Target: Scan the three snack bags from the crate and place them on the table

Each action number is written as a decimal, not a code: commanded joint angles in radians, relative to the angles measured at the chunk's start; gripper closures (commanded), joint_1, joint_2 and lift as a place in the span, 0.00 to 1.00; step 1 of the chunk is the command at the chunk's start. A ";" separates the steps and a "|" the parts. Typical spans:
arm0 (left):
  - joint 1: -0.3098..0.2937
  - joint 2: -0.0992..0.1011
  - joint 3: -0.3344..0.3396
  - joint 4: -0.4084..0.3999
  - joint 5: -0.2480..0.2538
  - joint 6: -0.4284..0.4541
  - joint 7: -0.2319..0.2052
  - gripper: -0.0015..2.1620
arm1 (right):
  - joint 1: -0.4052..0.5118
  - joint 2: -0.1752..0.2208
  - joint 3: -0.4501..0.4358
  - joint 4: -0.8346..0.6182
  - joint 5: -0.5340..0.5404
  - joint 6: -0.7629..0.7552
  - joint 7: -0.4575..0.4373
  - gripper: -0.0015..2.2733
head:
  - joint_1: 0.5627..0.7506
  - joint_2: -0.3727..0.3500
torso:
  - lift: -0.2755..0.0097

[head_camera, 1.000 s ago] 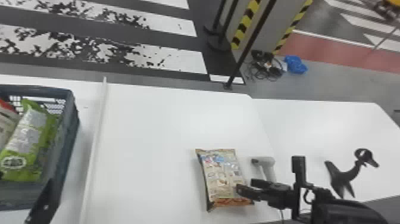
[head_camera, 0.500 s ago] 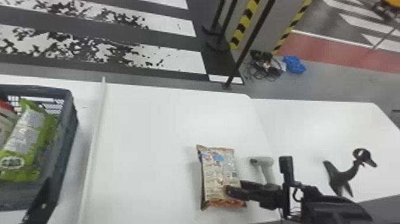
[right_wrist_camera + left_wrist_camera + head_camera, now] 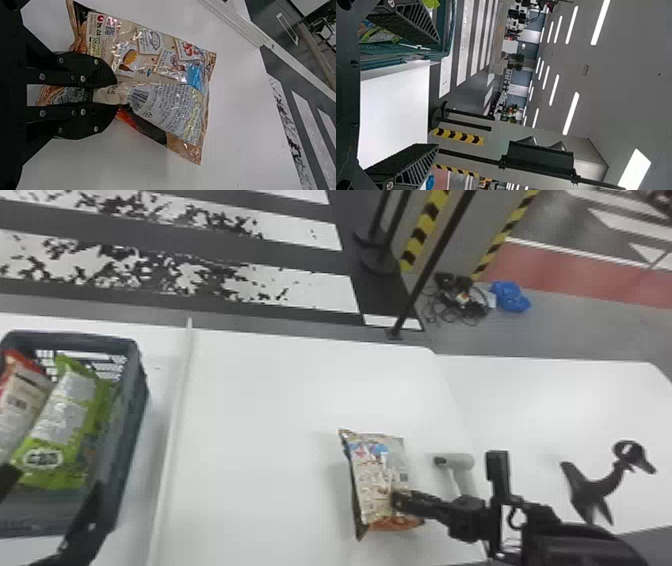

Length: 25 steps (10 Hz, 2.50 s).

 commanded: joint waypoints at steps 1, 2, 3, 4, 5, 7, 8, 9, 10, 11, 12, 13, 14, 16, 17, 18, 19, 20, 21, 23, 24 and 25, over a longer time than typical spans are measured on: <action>-0.002 -0.001 -0.003 0.000 0.000 0.004 0.000 0.03 | 0.027 0.002 -0.032 -0.055 -0.033 0.018 0.002 0.98 | 0.70 0.10 | 0.84; -0.004 0.001 -0.003 -0.001 0.000 0.007 0.000 0.03 | 0.049 0.002 -0.065 -0.110 -0.080 0.067 0.017 0.98 | 0.70 0.09 | 0.84; -0.004 -0.001 -0.003 0.000 0.000 0.007 0.000 0.03 | 0.073 0.004 -0.100 -0.177 -0.136 0.103 0.018 0.98 | 0.70 0.09 | 0.84; -0.002 -0.001 -0.003 0.000 0.000 0.007 0.000 0.03 | 0.078 0.016 -0.164 -0.228 -0.205 0.159 0.020 0.98 | 0.70 0.09 | 0.84; -0.001 -0.001 -0.003 0.003 0.000 0.010 0.000 0.03 | 0.050 0.018 -0.229 -0.242 -0.272 0.202 0.009 0.98 | 0.70 0.08 | 0.84; 0.001 -0.002 -0.003 0.009 0.000 0.004 -0.008 0.03 | -0.123 0.027 -0.339 -0.090 -0.334 0.232 -0.092 0.98 | 0.70 0.03 | 0.84; 0.001 -0.004 -0.003 0.011 0.000 0.004 -0.008 0.03 | -0.192 0.021 -0.385 -0.018 -0.340 0.232 -0.156 0.98 | 0.70 0.03 | 0.84; 0.001 -0.005 -0.003 0.014 0.000 0.001 -0.008 0.03 | -0.249 -0.002 -0.411 0.065 -0.341 0.232 -0.215 0.98 | 0.70 0.03 | 0.84; 0.002 -0.005 -0.003 0.013 0.000 0.001 -0.008 0.03 | -0.290 -0.018 -0.422 0.156 -0.343 0.199 -0.282 0.98 | 0.70 0.03 | 0.84; 0.005 -0.005 -0.003 0.006 0.000 0.001 -0.008 0.03 | -0.306 -0.021 -0.422 0.220 -0.343 0.119 -0.359 0.98 | 0.70 0.03 | 0.84; 0.008 -0.004 -0.002 0.000 0.000 0.001 -0.008 0.03 | -0.309 -0.021 -0.420 0.283 -0.335 0.036 -0.456 0.98 | 0.70 0.03 | 0.84; 0.010 -0.002 -0.002 -0.001 -0.002 0.001 -0.009 0.03 | -0.324 -0.028 -0.410 0.375 -0.303 -0.075 -0.543 0.97 | 0.70 0.03 | 0.84; 0.010 -0.001 -0.003 -0.003 -0.006 0.001 -0.009 0.03 | -0.356 -0.056 -0.404 0.502 -0.298 -0.133 -0.630 0.97 | 0.70 0.03 | 0.84; 0.010 0.002 -0.005 -0.006 -0.006 0.001 -0.014 0.03 | -0.398 -0.091 -0.397 0.653 -0.311 -0.170 -0.779 0.97 | 0.70 0.03 | 0.84; 0.010 0.002 -0.008 -0.007 -0.006 0.001 -0.014 0.03 | -0.399 -0.088 -0.370 0.657 -0.314 -0.170 -0.833 0.86 | 0.70 0.03 | 0.84; 0.010 0.002 -0.014 -0.010 -0.006 0.001 -0.014 0.03 | -0.388 -0.082 -0.339 0.656 -0.321 -0.170 -0.853 0.50 | 0.70 0.03 | 0.84; 0.010 0.002 -0.014 -0.014 -0.011 0.004 -0.012 0.03 | -0.381 -0.079 -0.316 0.653 -0.326 -0.170 -0.854 0.00 | 0.70 0.03 | 0.84; 0.012 0.004 -0.013 -0.020 -0.012 0.010 -0.011 0.03 | -0.376 -0.073 -0.305 0.646 -0.343 -0.173 -0.867 0.00 | 0.70 0.03 | 0.84; 0.015 0.002 -0.013 -0.027 -0.014 0.013 -0.005 0.03 | -0.341 -0.061 -0.292 0.594 -0.370 -0.210 -0.867 0.01 | 0.70 0.03 | 0.84; 0.015 -0.002 -0.017 -0.041 -0.025 0.050 0.007 0.03 | -0.246 -0.012 -0.295 0.392 -0.378 -0.188 -0.910 0.02 | 0.70 0.03 | 0.84; 0.013 -0.002 -0.020 -0.049 -0.026 0.078 0.012 0.03 | -0.186 0.022 -0.311 0.277 -0.404 -0.191 -0.897 0.02 | 0.70 0.03 | 0.84; 0.013 -0.004 -0.020 -0.050 -0.028 0.078 0.015 0.03 | -0.072 0.061 -0.313 0.093 -0.446 -0.191 -0.879 0.02 | 0.70 0.03 | 0.84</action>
